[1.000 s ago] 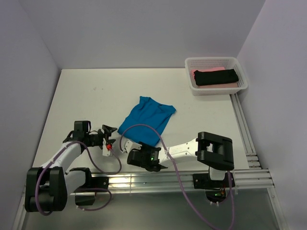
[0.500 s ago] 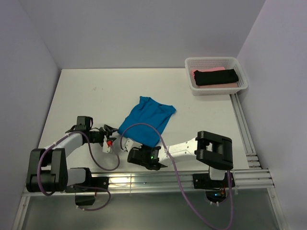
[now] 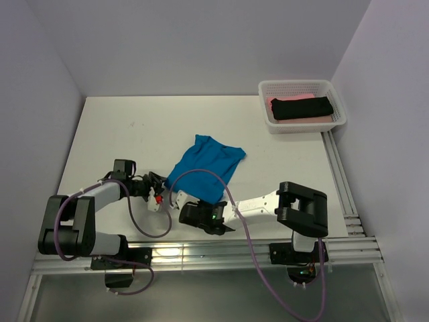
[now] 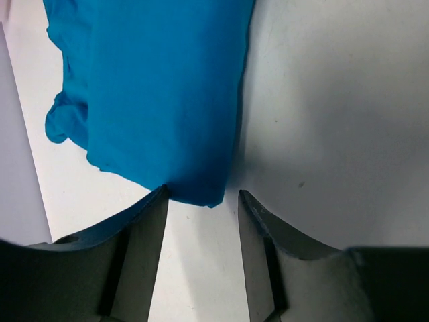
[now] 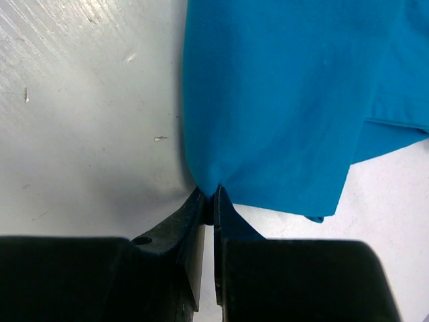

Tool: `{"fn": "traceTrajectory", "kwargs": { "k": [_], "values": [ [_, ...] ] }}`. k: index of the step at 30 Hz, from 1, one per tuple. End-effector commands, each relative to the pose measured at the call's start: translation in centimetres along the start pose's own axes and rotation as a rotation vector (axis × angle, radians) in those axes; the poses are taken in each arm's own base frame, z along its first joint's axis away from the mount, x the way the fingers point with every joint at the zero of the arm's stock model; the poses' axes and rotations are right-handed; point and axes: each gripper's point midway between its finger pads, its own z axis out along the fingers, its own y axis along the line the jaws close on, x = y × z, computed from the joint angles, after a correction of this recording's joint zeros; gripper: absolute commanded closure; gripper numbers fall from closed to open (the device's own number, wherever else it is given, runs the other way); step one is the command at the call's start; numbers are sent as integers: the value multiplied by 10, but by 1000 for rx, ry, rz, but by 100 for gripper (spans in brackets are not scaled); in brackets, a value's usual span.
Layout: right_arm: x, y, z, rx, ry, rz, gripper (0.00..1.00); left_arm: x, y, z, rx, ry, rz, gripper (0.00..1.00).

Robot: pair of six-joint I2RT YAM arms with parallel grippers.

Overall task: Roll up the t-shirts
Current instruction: Roll the tshirt

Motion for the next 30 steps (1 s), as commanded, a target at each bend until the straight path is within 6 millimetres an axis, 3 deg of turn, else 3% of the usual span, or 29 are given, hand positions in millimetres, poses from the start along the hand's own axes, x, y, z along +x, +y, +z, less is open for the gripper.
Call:
{"fn": "traceTrajectory", "kwargs": {
  "k": [1, 11, 13, 20, 30],
  "values": [
    [-21, -8, -9, -9, -63, 64, 94, 2, 14, 2, -19, -5, 35, 50],
    [-24, -8, -11, -35, -75, 82, 95, 8, 10, 11, 9, 4, 55, 55],
    [-25, -9, -11, -38, -75, 85, 95, 9, 11, 13, 7, 9, 67, 61],
    [-25, -6, -10, -69, -75, 94, 100, 10, 14, 14, 16, 20, 71, 100],
    [-33, 14, -24, -220, -108, 130, 100, -6, -7, 2, 159, -4, 40, 100]
  ]
}}
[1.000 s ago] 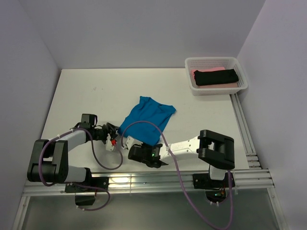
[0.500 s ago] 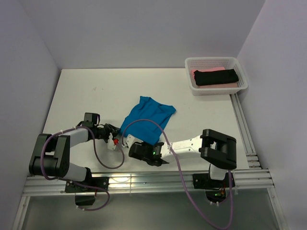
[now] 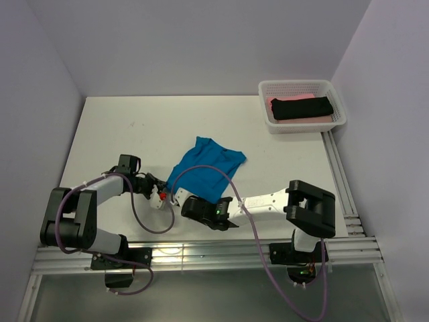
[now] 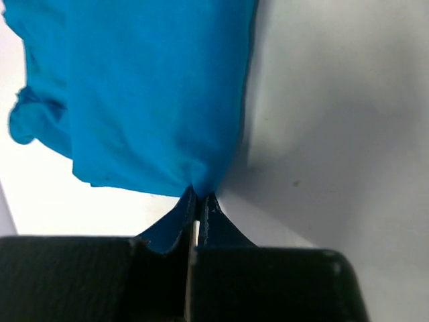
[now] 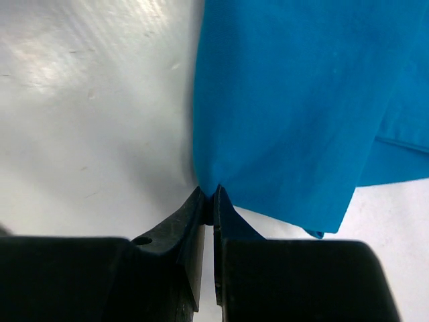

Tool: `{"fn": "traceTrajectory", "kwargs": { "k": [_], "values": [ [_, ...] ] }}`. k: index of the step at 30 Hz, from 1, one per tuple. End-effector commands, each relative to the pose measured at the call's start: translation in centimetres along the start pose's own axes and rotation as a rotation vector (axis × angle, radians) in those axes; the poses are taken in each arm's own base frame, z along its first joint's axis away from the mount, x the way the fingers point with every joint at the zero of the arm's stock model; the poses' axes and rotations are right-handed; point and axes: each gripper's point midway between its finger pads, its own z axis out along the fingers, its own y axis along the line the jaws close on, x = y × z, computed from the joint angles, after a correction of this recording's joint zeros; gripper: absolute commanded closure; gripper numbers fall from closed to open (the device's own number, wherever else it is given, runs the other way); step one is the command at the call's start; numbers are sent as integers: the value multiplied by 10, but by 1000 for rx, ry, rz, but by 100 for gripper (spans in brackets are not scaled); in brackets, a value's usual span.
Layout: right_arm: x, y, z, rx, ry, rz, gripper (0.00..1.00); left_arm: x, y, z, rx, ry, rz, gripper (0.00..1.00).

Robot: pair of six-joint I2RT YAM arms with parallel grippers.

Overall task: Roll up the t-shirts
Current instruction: Roll the tshirt

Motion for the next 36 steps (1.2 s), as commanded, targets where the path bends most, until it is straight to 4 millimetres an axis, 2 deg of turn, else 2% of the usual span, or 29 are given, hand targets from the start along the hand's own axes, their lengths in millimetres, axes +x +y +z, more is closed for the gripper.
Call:
{"fn": "traceTrajectory", "kwargs": {
  "k": [1, 2, 3, 6, 7, 8, 13, 17, 21, 25, 26, 32, 36],
  "values": [
    [-24, 10, -16, -93, -91, 71, 100, -14, -8, -9, 74, -19, 58, 100],
    [-27, 10, -20, -109, -103, 77, 100, -16, -6, -12, 73, -13, 64, 100],
    [-29, 15, -23, -138, -110, 82, 100, -21, -14, -14, 104, -27, 40, 100],
    [-31, 22, -31, -198, -128, 92, 100, -30, -8, -23, 114, -39, 35, 100],
    [-30, 23, -33, -212, -130, 95, 100, -36, -17, -26, 152, -50, 2, 99],
    [-32, 26, -37, -235, -142, 101, 100, -36, -11, -30, 156, -45, 2, 100],
    [-32, 42, -49, -371, -167, 146, 100, -40, -10, -42, 253, -56, -66, 100],
    [-32, 46, -55, -463, -181, 183, 100, -45, -19, -52, 388, -96, -66, 100],
    [-30, 48, -57, -502, -189, 212, 100, -44, -22, -56, 452, -107, -53, 100],
    [-25, 51, -58, -572, -196, 267, 100, -40, -16, -59, 486, -89, -35, 100],
    [-30, 48, -60, -584, -221, 284, 100, -38, -12, -60, 495, -83, -32, 100],
    [-30, 39, -63, -691, -233, 348, 100, -41, -4, -65, 572, -92, -59, 100],
    [-30, 38, -70, -764, -233, 371, 100, -41, -5, -69, 604, -78, -70, 100]
  ]
}}
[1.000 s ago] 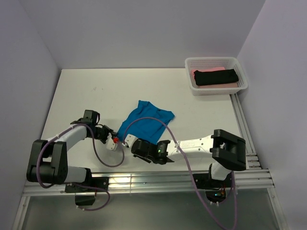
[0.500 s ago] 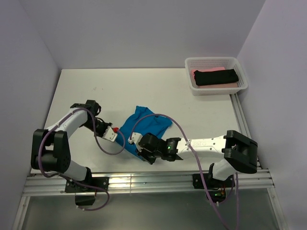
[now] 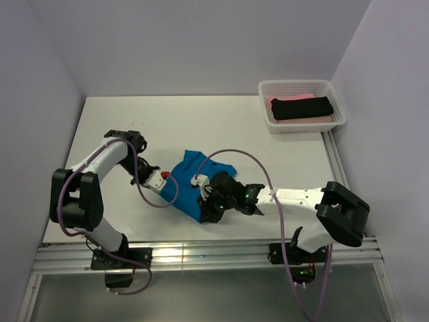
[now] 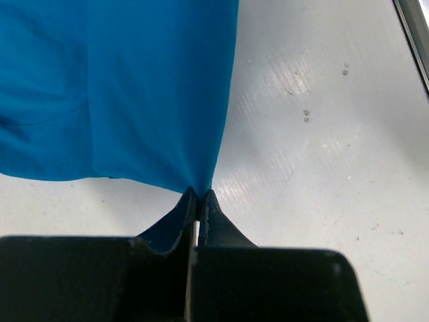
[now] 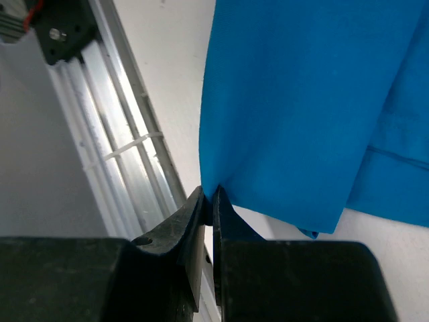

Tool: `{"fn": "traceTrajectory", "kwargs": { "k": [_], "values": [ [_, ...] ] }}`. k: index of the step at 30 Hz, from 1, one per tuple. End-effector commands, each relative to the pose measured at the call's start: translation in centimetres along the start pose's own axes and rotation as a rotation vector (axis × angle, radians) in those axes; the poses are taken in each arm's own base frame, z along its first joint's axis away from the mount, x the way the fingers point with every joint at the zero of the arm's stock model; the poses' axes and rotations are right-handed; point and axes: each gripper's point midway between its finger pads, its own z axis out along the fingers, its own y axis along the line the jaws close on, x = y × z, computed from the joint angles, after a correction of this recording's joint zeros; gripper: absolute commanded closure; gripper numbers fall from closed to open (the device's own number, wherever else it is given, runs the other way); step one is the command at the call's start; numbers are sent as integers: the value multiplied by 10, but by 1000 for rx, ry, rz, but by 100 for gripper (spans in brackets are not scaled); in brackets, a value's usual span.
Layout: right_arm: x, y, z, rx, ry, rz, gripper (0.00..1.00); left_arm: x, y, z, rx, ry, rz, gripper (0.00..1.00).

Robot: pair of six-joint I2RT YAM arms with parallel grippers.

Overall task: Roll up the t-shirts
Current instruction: Roll the tshirt

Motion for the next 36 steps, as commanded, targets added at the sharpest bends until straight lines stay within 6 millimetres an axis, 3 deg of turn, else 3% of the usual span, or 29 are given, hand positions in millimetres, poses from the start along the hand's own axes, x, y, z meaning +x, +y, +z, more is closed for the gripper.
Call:
{"fn": "traceTrajectory", "kwargs": {
  "k": [1, 7, 12, 24, 36],
  "values": [
    [-8, 23, -12, -147, -23, 12, 100, -4, -3, -7, 81, 22, 268, 100],
    [-15, 32, -15, -228, -40, 23, 100, 6, -25, 0, 167, 81, 234, 100],
    [-10, 37, -13, -267, -17, 45, 100, 4, -26, -3, 161, 95, 235, 100],
    [-8, 16, -21, -248, -85, 129, 100, -11, 17, -6, 77, 15, 247, 100],
    [-8, -36, -23, -61, -135, 220, 100, -10, 48, 2, 64, -27, 234, 100]
  ]
}}
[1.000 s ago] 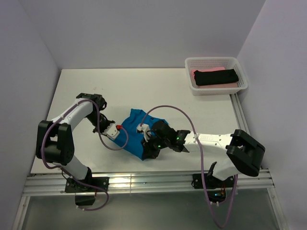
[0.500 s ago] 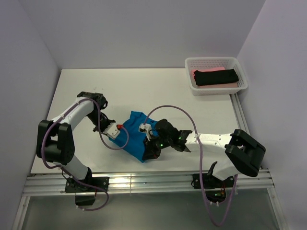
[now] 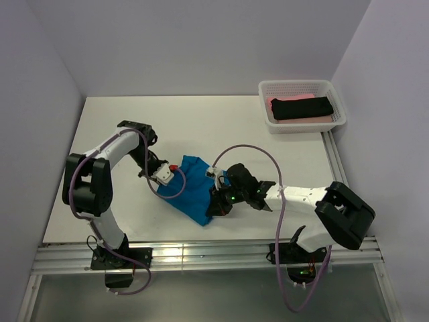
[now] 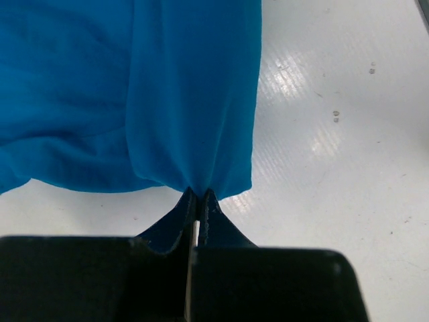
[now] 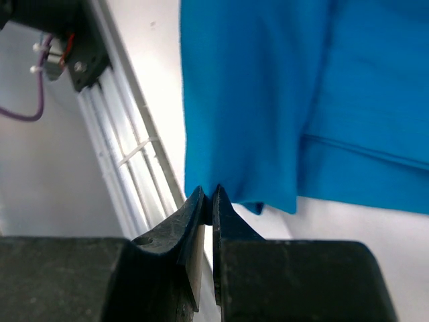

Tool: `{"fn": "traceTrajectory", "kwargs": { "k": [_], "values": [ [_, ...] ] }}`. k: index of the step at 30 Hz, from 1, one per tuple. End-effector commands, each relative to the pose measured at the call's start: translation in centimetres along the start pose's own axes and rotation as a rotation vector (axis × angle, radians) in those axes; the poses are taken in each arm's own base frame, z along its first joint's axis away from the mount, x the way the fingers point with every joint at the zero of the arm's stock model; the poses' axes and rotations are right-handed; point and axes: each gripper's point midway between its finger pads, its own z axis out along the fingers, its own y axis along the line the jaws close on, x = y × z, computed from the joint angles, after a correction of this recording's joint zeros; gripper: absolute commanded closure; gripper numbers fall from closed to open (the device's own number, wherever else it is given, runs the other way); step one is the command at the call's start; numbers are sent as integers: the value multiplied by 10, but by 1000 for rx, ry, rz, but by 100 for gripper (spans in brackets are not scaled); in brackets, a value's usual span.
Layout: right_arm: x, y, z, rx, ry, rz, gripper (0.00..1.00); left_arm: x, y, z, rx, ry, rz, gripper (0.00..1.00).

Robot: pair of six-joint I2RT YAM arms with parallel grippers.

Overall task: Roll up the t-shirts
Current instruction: Roll the tshirt

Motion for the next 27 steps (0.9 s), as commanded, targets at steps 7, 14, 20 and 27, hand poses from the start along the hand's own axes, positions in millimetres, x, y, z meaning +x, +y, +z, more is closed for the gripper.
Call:
{"fn": "traceTrajectory", "kwargs": {
  "k": [7, 14, 20, 27],
  "values": [
    [-10, -24, -8, 90, -59, 39, 100, -2, 40, -9, -45, -13, 207, 100],
    [-9, -37, -11, 146, -63, 62, 100, -2, 58, -10, -78, -28, 219, 100],
    [-10, -39, -15, 163, -73, 53, 100, -8, 63, -13, -78, -43, 229, 100],
    [-16, -50, -20, 220, -101, 77, 100, -4, 72, -5, -96, -48, 230, 100]
  ]
}}
